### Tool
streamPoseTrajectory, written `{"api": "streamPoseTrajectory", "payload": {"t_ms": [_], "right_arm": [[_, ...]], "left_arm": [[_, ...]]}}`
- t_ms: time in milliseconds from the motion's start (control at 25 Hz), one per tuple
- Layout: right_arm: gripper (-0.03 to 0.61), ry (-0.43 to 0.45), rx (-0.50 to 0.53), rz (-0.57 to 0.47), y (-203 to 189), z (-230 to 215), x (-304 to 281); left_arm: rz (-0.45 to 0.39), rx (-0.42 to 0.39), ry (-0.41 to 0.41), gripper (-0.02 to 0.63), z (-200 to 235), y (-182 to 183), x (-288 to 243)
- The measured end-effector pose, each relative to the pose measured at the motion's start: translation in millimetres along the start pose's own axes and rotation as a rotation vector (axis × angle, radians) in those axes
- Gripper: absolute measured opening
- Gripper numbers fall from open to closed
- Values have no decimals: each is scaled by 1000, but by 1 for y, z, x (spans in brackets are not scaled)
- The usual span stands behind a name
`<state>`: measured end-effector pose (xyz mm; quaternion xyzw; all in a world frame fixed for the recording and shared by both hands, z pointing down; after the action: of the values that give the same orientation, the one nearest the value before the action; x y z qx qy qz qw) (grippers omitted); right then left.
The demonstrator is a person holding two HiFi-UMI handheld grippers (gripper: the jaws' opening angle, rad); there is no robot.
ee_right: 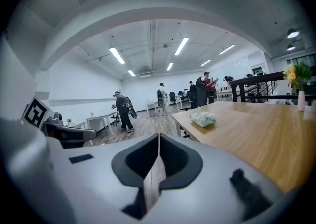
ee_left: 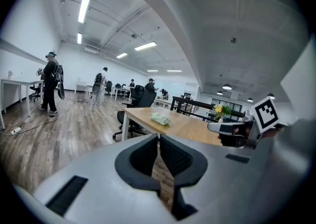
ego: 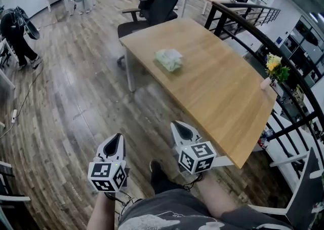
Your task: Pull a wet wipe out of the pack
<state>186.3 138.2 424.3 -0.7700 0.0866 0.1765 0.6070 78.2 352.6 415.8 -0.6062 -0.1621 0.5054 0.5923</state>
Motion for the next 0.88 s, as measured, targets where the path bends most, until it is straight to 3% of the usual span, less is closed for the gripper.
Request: {"api": "streamPoseTrajectory", "payload": {"t_ms": [880], "right_arm": [[26, 47, -56, -3, 57, -109, -101]], "left_arm": [[13, 2, 40, 28, 4, 68, -130]]}}
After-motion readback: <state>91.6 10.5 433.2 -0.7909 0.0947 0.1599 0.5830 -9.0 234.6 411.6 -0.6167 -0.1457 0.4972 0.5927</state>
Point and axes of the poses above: the fingertips, and each gripper's own axes: x backward along the fingers, z to its left, y out of its top, the point moved 6 cm from there along x, backward along the fingers, and after that the axes turned 5 degrees about z, right-handed, at the moved point
